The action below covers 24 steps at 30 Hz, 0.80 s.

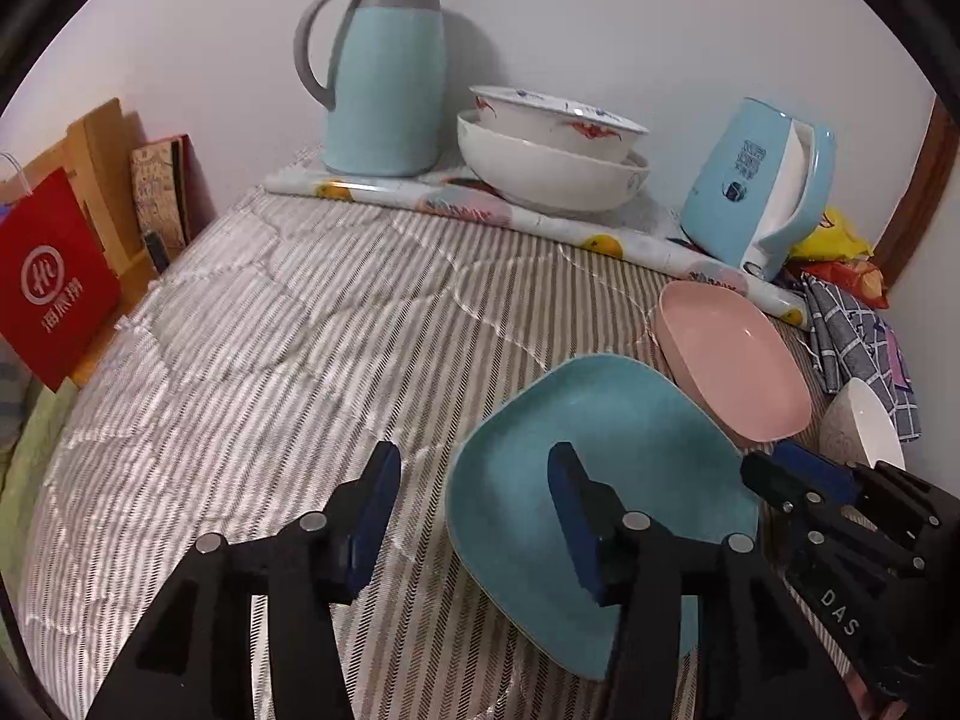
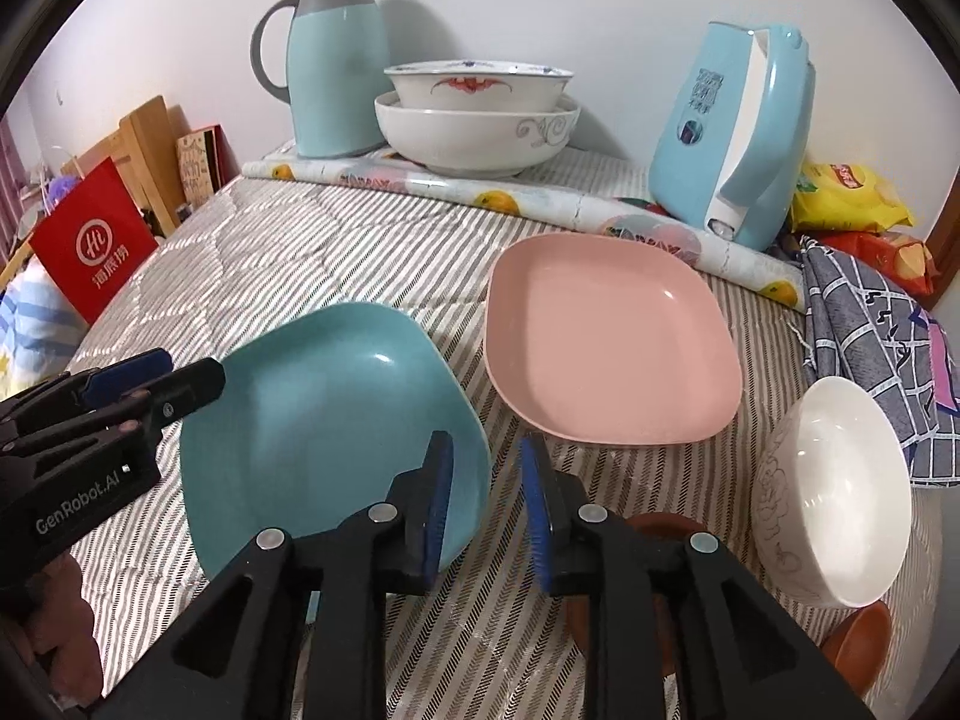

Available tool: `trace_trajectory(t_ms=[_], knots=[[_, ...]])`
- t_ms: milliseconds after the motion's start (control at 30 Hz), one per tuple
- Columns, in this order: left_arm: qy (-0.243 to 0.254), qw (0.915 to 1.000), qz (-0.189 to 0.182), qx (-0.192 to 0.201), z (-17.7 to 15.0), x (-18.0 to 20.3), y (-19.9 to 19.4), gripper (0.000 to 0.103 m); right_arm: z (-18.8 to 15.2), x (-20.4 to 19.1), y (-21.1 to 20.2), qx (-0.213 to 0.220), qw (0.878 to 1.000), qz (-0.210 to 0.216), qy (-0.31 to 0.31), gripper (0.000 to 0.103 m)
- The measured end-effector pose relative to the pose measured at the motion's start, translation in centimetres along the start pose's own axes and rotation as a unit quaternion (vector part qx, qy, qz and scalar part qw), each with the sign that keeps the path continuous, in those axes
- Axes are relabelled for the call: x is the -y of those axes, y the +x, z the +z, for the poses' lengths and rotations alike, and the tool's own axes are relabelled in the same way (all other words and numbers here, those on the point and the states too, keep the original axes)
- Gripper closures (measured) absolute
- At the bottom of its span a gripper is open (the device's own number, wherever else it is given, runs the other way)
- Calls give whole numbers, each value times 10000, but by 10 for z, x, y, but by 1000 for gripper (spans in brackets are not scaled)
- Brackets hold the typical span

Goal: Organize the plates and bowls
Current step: 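Move both grippers to the pink plate and grip its rim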

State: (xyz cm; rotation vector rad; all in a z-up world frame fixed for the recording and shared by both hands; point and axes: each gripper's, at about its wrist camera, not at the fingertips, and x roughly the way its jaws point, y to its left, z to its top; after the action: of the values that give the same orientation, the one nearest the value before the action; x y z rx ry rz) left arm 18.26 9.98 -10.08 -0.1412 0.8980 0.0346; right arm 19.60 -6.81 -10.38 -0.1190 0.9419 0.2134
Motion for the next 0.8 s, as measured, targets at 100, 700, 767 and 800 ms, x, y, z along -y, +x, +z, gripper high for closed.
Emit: trace_trajectory(t_ms=[100,700,767,800], knots=[[-31,10000,-43,25,2,2,-5,54,1,5,-6,20,10000,18,62,78],[59,9997,-245,38,40,49,-7,54,21,86,-43,409,9959,-416,697,48],[74,9997,-225,5,45,56,-4,54,24,96,-43,413,9954,-435,741,47],[69,9997,-239,-5,47,59,-3,54,25,100,-43,402,9954,-423,753,47]])
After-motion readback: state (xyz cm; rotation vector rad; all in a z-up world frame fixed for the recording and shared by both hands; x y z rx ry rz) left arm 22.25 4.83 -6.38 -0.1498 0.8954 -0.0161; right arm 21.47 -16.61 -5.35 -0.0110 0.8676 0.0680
